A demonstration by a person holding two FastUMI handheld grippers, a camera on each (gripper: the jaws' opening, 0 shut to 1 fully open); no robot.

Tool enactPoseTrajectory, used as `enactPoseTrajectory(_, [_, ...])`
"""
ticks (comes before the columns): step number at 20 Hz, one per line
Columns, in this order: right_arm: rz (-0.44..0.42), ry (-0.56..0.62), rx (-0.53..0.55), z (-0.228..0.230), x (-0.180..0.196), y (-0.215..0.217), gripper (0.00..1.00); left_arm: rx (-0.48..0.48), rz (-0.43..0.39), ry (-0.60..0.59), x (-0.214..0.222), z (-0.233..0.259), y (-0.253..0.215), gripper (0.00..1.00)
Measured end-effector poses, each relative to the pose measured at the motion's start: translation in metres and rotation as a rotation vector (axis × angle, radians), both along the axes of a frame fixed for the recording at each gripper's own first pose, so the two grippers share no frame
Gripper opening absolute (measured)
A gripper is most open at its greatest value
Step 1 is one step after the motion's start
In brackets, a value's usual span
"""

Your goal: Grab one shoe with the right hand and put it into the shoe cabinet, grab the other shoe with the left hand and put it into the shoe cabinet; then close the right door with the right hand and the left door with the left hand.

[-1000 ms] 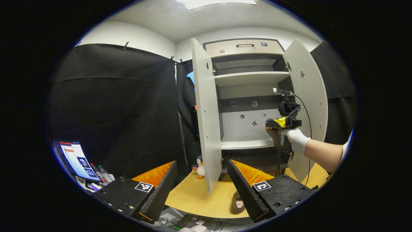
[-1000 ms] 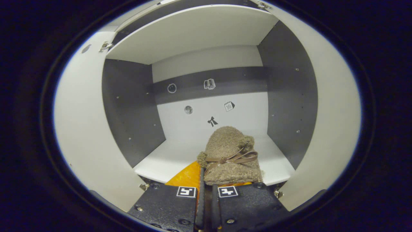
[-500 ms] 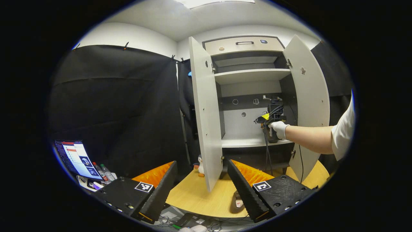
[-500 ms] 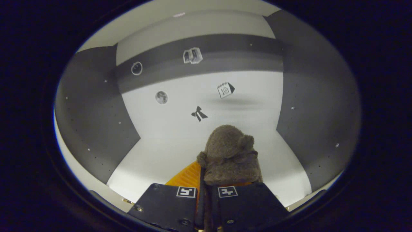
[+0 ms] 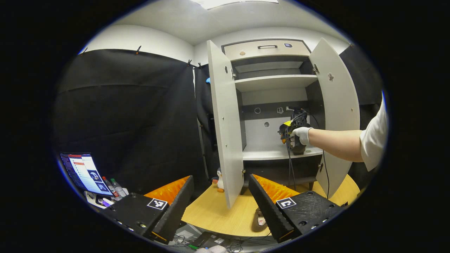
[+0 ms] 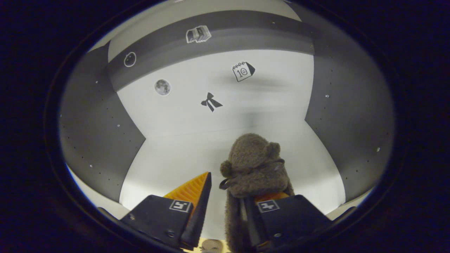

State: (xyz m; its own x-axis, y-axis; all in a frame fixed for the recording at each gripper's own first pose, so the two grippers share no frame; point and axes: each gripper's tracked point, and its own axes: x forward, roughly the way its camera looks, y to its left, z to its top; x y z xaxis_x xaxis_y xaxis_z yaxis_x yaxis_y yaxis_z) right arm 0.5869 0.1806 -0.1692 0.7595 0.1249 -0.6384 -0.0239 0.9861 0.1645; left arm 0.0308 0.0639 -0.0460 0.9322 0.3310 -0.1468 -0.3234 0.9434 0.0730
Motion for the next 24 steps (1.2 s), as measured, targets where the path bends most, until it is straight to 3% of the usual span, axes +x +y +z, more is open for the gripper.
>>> enactPoseTrajectory(2, [-0.011,-0.059,-0.006,0.018,-0.014,-0.006,0.66,-0.001,-0.01,-0.009,-0.003,0.002,0.003,0.96])
enactPoseTrajectory(7, [-0.019,-0.325,-0.078,0.077,-0.069,-0.027,0.67,-0.004,-0.048,-0.025,-0.007,0.003,0.006,0.96])
enactPoseTrajectory(11, [0.024,-0.499,-0.096,0.127,-0.138,-0.027,1.0,-0.006,-0.088,-0.042,-0.009,0.004,0.008,0.96])
enactPoseTrajectory(18, [0.079,-0.617,-0.044,0.158,-0.278,-0.04,1.0,-0.009,-0.171,-0.068,-0.01,0.005,0.006,0.96])
enactPoseTrajectory(24, [0.06,-0.634,-0.035,0.133,-0.382,-0.087,0.98,-0.004,-0.254,-0.082,-0.004,0.006,-0.006,0.96])
